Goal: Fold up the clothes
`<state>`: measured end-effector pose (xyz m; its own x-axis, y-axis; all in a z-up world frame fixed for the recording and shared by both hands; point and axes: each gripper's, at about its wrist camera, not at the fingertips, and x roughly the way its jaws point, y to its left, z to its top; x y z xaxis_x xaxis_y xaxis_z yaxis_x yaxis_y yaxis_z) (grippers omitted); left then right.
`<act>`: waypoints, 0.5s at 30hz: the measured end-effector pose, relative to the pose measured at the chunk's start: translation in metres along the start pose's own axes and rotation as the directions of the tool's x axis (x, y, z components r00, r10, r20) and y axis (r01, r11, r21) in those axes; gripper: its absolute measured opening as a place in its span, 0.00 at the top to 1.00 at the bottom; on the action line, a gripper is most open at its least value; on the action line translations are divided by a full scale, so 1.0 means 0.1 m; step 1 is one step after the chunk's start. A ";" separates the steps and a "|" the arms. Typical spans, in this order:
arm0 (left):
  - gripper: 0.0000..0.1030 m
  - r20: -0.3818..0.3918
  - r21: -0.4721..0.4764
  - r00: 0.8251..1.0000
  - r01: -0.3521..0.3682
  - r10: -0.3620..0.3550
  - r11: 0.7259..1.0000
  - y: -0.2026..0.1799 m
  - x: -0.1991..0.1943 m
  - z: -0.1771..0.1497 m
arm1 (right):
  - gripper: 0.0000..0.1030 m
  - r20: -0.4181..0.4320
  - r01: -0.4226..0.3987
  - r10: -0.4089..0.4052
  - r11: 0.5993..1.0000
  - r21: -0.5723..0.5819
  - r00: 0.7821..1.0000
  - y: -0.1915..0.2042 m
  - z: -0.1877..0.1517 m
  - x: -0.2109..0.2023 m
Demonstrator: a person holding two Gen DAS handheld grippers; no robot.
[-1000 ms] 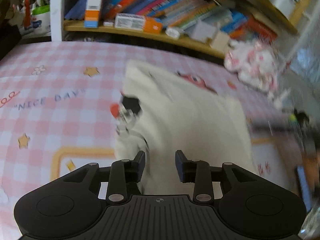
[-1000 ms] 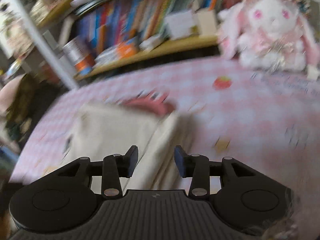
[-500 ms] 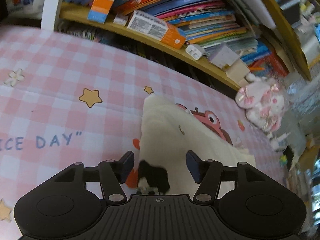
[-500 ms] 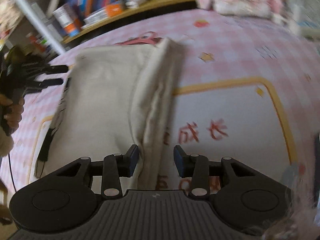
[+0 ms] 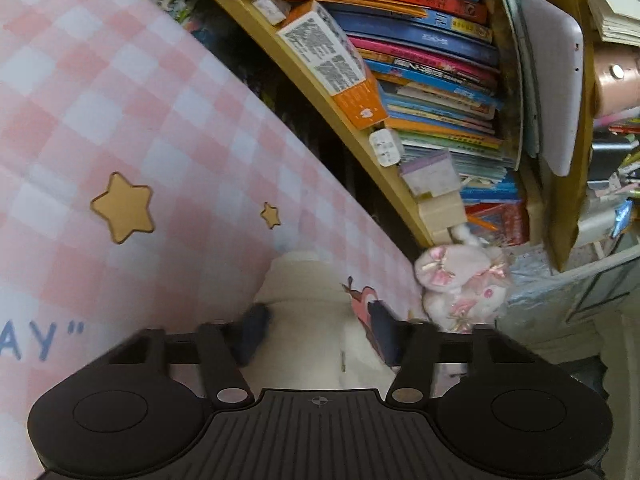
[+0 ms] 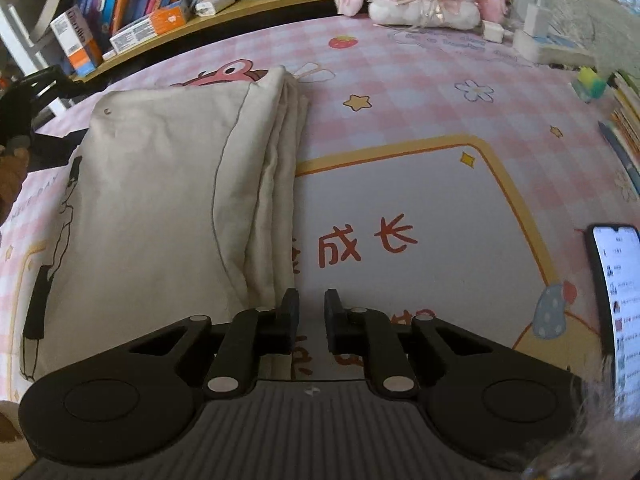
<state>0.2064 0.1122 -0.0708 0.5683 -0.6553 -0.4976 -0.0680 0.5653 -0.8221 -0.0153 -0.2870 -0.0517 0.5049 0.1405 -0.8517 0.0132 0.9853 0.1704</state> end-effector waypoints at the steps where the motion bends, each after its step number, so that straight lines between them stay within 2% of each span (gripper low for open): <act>1: 0.81 0.007 0.028 1.000 0.006 -0.006 1.000 -0.04 -0.02 0.00 | 0.88 0.000 0.004 -0.004 1.000 0.008 1.000 0.00 -0.01 0.00; 3: 0.83 0.040 0.172 0.999 -0.011 0.004 0.985 -0.22 -0.07 -0.05 | 0.88 0.002 0.018 -0.018 1.000 0.012 1.000 0.02 -0.02 -0.01; 5: 0.83 0.056 0.310 0.995 -0.092 0.078 0.946 -0.35 -0.03 -0.10 | 0.88 0.004 0.031 -0.031 0.999 0.014 1.000 0.05 -0.03 -0.02; 6: 0.83 0.051 0.335 0.990 -0.138 0.129 0.932 -0.35 0.02 -0.11 | 0.88 0.004 0.036 -0.036 0.999 0.020 0.999 0.05 -0.03 -0.02; 7: 0.82 0.047 0.334 0.985 -0.174 0.168 0.926 -0.32 0.07 -0.10 | 0.88 0.004 0.040 -0.040 0.999 0.025 0.999 0.06 -0.04 -0.02; 8: 0.77 0.042 0.323 0.980 -0.198 0.195 0.925 -0.28 0.10 -0.08 | 0.88 0.002 0.044 -0.044 0.999 0.029 0.999 0.06 -0.04 -0.02; 10: 0.74 0.034 0.260 0.980 -0.196 0.194 0.945 -0.17 0.09 -0.04 | 0.88 -0.005 0.053 -0.052 0.998 0.035 0.999 0.07 -0.04 -0.03; 12: 0.64 0.026 0.210 0.982 -0.190 0.188 0.959 -0.13 0.02 -0.03 | 0.84 -0.011 0.069 -0.068 0.996 0.051 0.998 0.08 -0.04 -0.06; 13: 0.60 0.021 0.211 0.985 -0.171 0.171 0.962 -0.15 -0.04 -0.05 | 0.82 0.003 0.072 -0.072 0.995 0.065 0.997 0.07 -0.04 -0.10; 14: 0.49 0.016 0.217 0.988 -0.155 0.155 0.964 -0.16 -0.10 -0.08 | 0.81 0.017 0.075 -0.076 0.994 0.080 0.997 0.07 -0.05 -0.15; 15: 0.44 0.007 0.234 0.989 -0.143 0.145 0.962 -0.18 -0.15 -0.14 | 0.76 0.032 0.075 -0.079 0.993 0.095 0.996 0.07 -0.05 -0.19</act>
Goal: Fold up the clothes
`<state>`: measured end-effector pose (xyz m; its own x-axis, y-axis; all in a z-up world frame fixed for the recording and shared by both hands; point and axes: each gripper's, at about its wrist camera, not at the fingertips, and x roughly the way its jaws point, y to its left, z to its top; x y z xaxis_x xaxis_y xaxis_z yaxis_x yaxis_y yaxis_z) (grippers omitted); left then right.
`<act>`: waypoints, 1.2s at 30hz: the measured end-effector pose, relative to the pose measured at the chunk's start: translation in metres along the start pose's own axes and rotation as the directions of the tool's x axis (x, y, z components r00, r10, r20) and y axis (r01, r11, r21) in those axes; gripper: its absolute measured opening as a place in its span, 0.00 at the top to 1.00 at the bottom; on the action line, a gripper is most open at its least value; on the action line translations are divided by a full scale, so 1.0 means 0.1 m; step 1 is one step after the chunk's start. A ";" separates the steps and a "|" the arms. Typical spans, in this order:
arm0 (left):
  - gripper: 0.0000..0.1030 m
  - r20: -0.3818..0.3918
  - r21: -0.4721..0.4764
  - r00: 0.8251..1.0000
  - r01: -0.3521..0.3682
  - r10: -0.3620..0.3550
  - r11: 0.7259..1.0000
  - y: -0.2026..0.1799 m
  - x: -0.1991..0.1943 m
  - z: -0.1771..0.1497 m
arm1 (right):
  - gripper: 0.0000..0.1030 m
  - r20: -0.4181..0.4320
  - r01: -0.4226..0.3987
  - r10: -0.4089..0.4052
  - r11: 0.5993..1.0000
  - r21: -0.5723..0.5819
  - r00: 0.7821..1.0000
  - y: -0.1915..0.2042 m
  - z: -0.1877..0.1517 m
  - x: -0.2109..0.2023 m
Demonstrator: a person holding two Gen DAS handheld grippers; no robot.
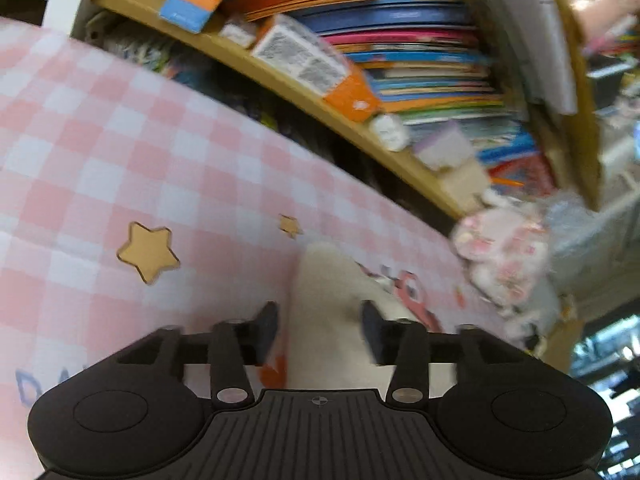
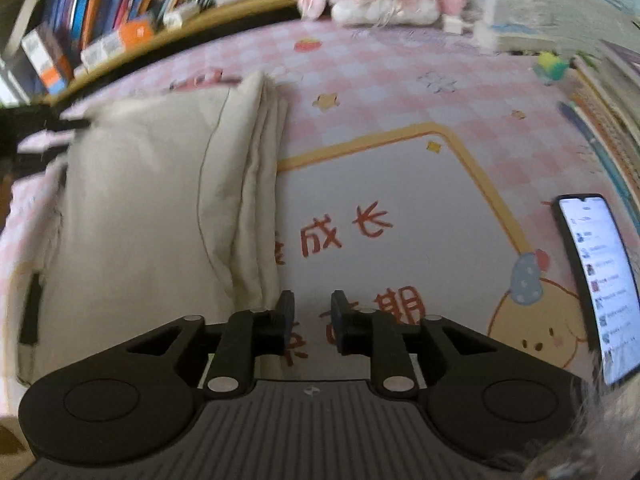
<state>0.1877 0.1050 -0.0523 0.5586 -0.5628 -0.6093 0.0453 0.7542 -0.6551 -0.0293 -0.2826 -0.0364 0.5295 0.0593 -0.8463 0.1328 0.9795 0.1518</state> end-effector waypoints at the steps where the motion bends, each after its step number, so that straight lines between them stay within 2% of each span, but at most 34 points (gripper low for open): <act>1: 0.40 -0.006 0.017 1.000 0.012 -0.012 1.000 -0.02 -0.06 -0.05 | 0.69 0.022 -0.011 0.010 1.000 0.014 1.000 -0.01 0.00 -0.06; 3: 0.40 -0.026 0.043 1.000 0.008 -0.006 0.999 -0.06 -0.14 -0.20 | 0.60 0.078 -0.061 0.058 0.997 0.045 0.995 0.01 0.01 -0.19; 6: 0.41 -0.038 0.071 0.998 -0.039 0.042 0.997 -0.09 -0.26 -0.44 | 0.52 0.108 -0.153 0.145 0.986 0.073 0.984 0.07 0.03 -0.24; 9: 0.43 -0.020 0.081 0.996 -0.080 0.082 0.993 -0.10 -0.40 -0.63 | 0.51 0.087 -0.130 0.126 0.990 0.047 0.988 0.20 0.00 -0.16; 12: 0.45 -0.001 0.062 0.994 -0.104 0.105 0.993 -0.10 -0.48 -0.73 | 0.60 0.080 -0.070 0.063 0.994 0.081 0.995 0.20 -0.03 -0.07; 13: 0.46 -0.002 0.062 0.994 -0.110 0.110 0.992 -0.11 -0.48 -0.74 | 0.61 0.080 -0.072 0.064 0.993 0.099 0.995 0.18 -0.04 -0.04; 14: 0.55 -0.006 0.067 0.993 -0.115 0.116 0.991 -0.13 -0.48 -0.76 | 0.62 0.076 -0.078 0.070 0.990 0.115 0.995 0.16 -0.04 0.00; 15: 0.69 -0.019 0.077 0.993 -0.118 0.120 0.990 -0.13 -0.47 -0.77 | 0.67 0.067 -0.084 0.077 0.989 0.121 0.995 0.15 -0.05 0.03; 16: 0.78 -0.036 0.078 0.992 -0.117 0.120 0.990 -0.13 -0.45 -0.79 | 0.73 0.059 -0.090 0.083 0.988 0.126 0.995 0.14 -0.06 0.07; 17: 0.93 -0.051 0.077 0.992 -0.115 0.119 0.990 -0.12 -0.44 -0.81 | 0.76 0.057 -0.095 0.088 0.987 0.127 0.994 0.14 -0.08 0.08; 19: 0.97 -0.044 0.066 0.993 -0.108 0.111 0.992 -0.08 -0.47 -0.87 | 0.81 0.052 -0.104 0.098 0.986 0.129 0.994 0.15 -0.10 0.10; 23: 0.97 0.004 0.033 0.996 -0.093 0.093 0.995 -0.02 -0.65 -0.92 | 0.84 0.050 -0.117 0.112 0.984 0.131 0.992 0.13 -0.10 0.11; 27: 1.00 0.043 0.014 0.990 -0.138 0.137 0.990 0.08 -0.82 -0.94 | 0.85 0.044 -0.143 0.139 0.981 0.130 0.989 0.17 -0.07 0.14; 33: 1.00 0.069 -0.002 0.980 -0.188 0.188 0.982 0.17 -1.01 -0.98 | 0.85 0.038 -0.160 0.158 0.985 0.058 0.987 0.22 -0.01 0.18; 34: 0.99 0.071 -0.007 0.979 -0.192 0.192 0.981 0.17 -1.03 -1.00 | 0.85 0.042 -0.158 0.157 0.987 0.037 0.987 0.22 0.01 0.20; 35: 0.93 0.070 -0.023 0.981 -0.181 0.182 0.983 0.17 -1.04 -1.03 | 0.85 0.044 -0.155 0.154 0.988 0.019 0.987 0.22 0.04 0.23; 36: 0.83 0.067 -0.035 0.982 -0.172 0.174 0.985 0.17 -1.04 -1.06 | 0.85 0.034 -0.148 0.147 0.989 0.018 0.989 0.21 0.06 0.24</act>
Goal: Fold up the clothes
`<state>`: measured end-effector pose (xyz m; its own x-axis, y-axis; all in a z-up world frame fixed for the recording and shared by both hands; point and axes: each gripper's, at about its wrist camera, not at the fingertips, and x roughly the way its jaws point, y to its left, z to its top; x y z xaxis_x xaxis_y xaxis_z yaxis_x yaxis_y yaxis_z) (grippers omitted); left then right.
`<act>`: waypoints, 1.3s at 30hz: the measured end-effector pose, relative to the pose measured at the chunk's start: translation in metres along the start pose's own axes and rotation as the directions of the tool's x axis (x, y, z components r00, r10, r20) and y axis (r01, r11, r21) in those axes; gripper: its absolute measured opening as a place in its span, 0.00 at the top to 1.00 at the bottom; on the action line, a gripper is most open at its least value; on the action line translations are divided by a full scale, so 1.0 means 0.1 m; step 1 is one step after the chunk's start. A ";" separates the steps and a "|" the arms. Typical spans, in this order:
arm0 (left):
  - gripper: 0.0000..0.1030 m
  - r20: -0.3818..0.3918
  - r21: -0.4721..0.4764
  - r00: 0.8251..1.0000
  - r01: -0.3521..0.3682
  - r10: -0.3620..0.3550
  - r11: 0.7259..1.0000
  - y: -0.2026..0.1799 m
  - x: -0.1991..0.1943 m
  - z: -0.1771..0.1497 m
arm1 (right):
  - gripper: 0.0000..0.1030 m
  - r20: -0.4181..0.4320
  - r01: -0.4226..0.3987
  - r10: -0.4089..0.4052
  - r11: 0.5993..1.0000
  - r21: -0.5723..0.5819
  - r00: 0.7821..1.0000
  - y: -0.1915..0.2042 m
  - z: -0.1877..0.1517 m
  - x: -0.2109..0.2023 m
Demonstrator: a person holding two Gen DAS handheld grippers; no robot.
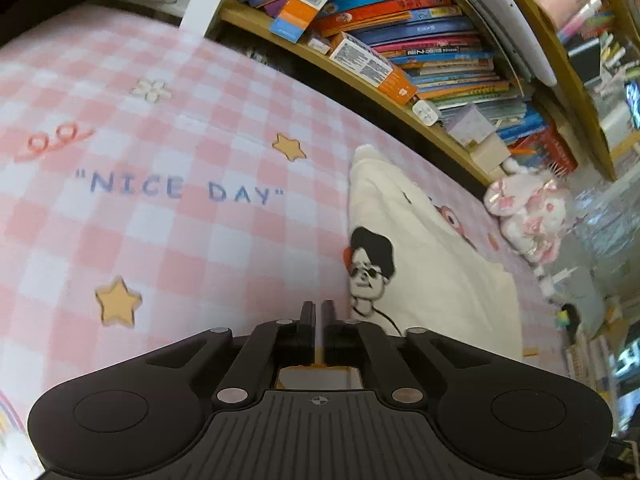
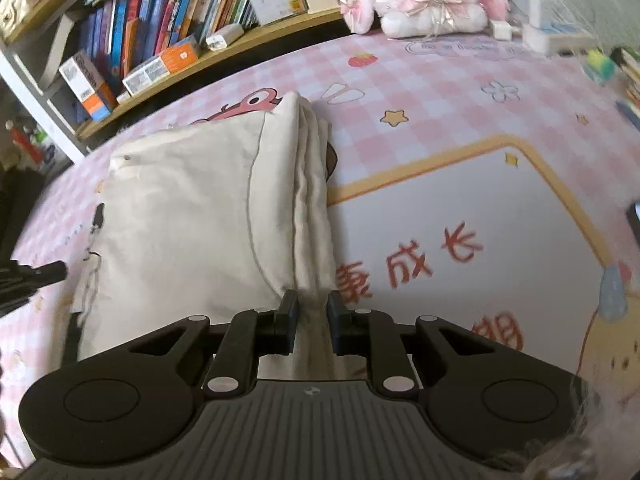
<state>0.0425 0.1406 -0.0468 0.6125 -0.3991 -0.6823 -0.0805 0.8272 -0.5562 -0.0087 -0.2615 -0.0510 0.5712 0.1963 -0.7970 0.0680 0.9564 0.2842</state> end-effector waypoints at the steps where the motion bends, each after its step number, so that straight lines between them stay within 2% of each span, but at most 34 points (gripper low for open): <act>1: 0.73 -0.004 -0.004 1.000 0.003 -0.003 1.000 -0.01 -0.01 -0.04 | 0.85 -0.007 -0.006 0.006 1.000 0.003 1.000 -0.01 0.01 0.00; 3: 0.43 -0.004 0.005 1.000 -0.009 0.009 1.000 -0.06 -0.03 -0.14 | 0.81 -0.007 -0.020 0.020 1.000 0.009 1.000 -0.03 0.01 -0.05; 4: 0.42 -0.002 0.007 1.000 -0.013 0.013 1.000 -0.09 -0.04 -0.19 | 0.69 -0.007 -0.028 0.028 1.000 0.011 1.000 -0.04 0.01 -0.08; 5: 0.42 -0.001 0.006 1.000 -0.013 0.013 1.000 -0.11 -0.06 -0.25 | 0.62 -0.007 -0.038 0.038 0.999 0.017 0.999 -0.05 0.00 -0.11; 6: 0.42 -0.001 0.011 1.000 -0.014 0.014 1.000 -0.15 -0.07 -0.30 | 0.57 -0.009 -0.066 0.066 0.997 0.040 0.998 -0.08 -0.01 -0.15; 7: 0.43 0.003 0.026 1.000 -0.022 0.022 0.999 -0.19 -0.07 -0.35 | 0.57 -0.013 -0.094 0.095 0.994 0.061 0.995 -0.11 -0.02 -0.18; 9: 0.46 0.011 0.066 0.999 -0.049 0.048 0.997 -0.27 -0.07 -0.42 | 0.53 -0.026 -0.143 0.146 0.986 0.086 0.989 -0.14 -0.05 -0.22; 10: 0.48 0.013 0.085 0.998 -0.065 0.064 0.994 -0.31 -0.07 -0.45 | 0.52 -0.036 -0.136 0.138 0.989 0.064 0.990 -0.12 -0.07 -0.22; 12: 0.73 0.004 0.101 0.996 -0.087 0.087 0.991 -0.37 -0.06 -0.50 | 0.53 -0.056 -0.121 0.122 0.992 0.020 0.991 -0.10 -0.12 -0.20; 13: 0.80 -0.003 0.099 0.996 -0.089 0.089 0.991 -0.37 -0.07 -0.54 | 0.55 -0.065 -0.114 0.114 0.993 -0.002 0.991 -0.09 -0.14 -0.19; 14: 0.94 -0.010 0.097 0.996 -0.090 0.092 0.991 -0.37 -0.08 -0.57 | 0.59 -0.074 -0.110 0.108 0.994 -0.024 0.991 -0.08 -0.16 -0.19; 16: 0.96 -0.018 0.091 0.995 -0.095 0.097 0.991 -0.37 -0.10 -0.64 | 0.79 -0.087 -0.136 0.130 0.988 -0.067 0.988 -0.06 -0.18 -0.17; 18: 0.97 -0.003 0.067 0.994 -0.106 0.106 0.992 -0.37 -0.15 -0.70 | 0.82 -0.089 -0.154 0.146 0.984 -0.090 0.985 -0.05 -0.17 -0.14; 23: 0.94 0.000 0.065 0.993 -0.117 0.118 0.991 -0.39 -0.22 -0.76 | 0.83 -0.078 -0.188 0.178 0.971 -0.145 0.981 -0.08 -0.14 -0.09; 26: 0.91 0.029 0.062 0.990 -0.139 0.138 0.988 -0.43 -0.31 -0.76 | 0.76 -0.084 -0.184 0.174 0.975 -0.128 0.981 -0.12 -0.16 -0.15; 28: 0.81 0.070 0.088 0.986 -0.159 0.153 0.983 -0.50 -0.42 -0.79 | 0.65 -0.086 -0.189 0.181 0.976 -0.109 0.980 -0.16 -0.19 -0.21; 30: 0.61 0.115 0.123 0.978 -0.190 0.176 0.974 -0.58 -0.52 -0.86 | 0.61 -0.084 -0.200 0.193 0.976 -0.084 0.977 -0.21 -0.23 -0.30; 31: 0.56 0.140 0.141 0.972 -0.209 0.190 0.968 -0.62 -0.57 -0.91 | 0.59 -0.082 -0.199 0.194 0.978 -0.063 0.978 -0.25 -0.25 -0.33; 33: 0.34 0.190 0.172 0.959 -0.242 0.209 0.955 -0.69 -0.65 -1.02 | 0.57 -0.074 -0.189 0.187 0.982 -0.022 0.980 -0.32 -0.30 -0.39; 37: 0.24 0.255 0.257 0.937 -0.305 0.241 0.917 -0.87 -0.71 -1.27 | 0.47 -0.063 -0.193 0.195 0.980 0.040 0.979 -0.45 -0.35 -0.48; 39: 0.19 0.266 0.317 0.927 -0.343 0.264 0.884 -0.99 -0.69 -1.38 | 0.45 -0.064 -0.204 0.208 0.977 0.055 0.976 -0.48 -0.37 -0.52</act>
<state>-0.1005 0.0313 -0.0098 0.7556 -0.0462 -0.6534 -0.0318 0.9937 -0.1071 -0.0721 -0.3101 -0.0430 0.5196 0.4038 -0.7530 -0.0048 0.8826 0.4701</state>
